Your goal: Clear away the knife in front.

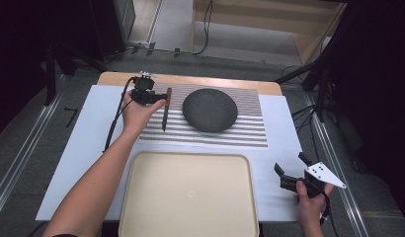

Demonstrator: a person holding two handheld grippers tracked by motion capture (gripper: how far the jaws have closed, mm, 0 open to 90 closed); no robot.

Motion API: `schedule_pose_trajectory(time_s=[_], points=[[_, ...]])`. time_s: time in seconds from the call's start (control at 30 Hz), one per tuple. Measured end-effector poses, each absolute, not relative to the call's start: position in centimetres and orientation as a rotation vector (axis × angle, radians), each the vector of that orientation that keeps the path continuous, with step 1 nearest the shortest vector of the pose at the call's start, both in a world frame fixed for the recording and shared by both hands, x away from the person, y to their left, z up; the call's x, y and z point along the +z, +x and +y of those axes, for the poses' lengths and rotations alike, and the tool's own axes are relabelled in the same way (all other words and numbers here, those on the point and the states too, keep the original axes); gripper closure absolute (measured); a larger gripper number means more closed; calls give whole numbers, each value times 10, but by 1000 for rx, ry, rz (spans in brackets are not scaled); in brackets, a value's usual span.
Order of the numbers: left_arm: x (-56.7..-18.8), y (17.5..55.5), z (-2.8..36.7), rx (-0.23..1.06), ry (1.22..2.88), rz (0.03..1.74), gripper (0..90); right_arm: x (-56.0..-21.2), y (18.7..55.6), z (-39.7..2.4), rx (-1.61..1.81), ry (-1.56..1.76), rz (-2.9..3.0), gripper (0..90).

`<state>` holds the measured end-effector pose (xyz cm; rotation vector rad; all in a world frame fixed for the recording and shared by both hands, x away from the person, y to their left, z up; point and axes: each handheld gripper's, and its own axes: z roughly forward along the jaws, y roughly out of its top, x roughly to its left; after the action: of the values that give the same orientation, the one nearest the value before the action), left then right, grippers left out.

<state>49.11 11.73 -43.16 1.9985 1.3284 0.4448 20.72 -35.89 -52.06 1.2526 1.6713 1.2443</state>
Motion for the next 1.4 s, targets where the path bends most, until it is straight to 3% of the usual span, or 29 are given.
schedule_pose_trajectory(time_s=[0.07,0.17,0.8,1.4], points=[[-433,496,114,437,2017,1340,468,-521,207,-359,1246,1252,1671,0],[-437,505,109,418,2026,1366,562,-521,207,-359,1248,1254,1672,0],[-462,537,97,354,2070,1572,609,-521,208,-360,1244,1262,1668,0],[-480,538,85,302,2129,1580,675,-521,208,-361,1253,1268,1664,0]])
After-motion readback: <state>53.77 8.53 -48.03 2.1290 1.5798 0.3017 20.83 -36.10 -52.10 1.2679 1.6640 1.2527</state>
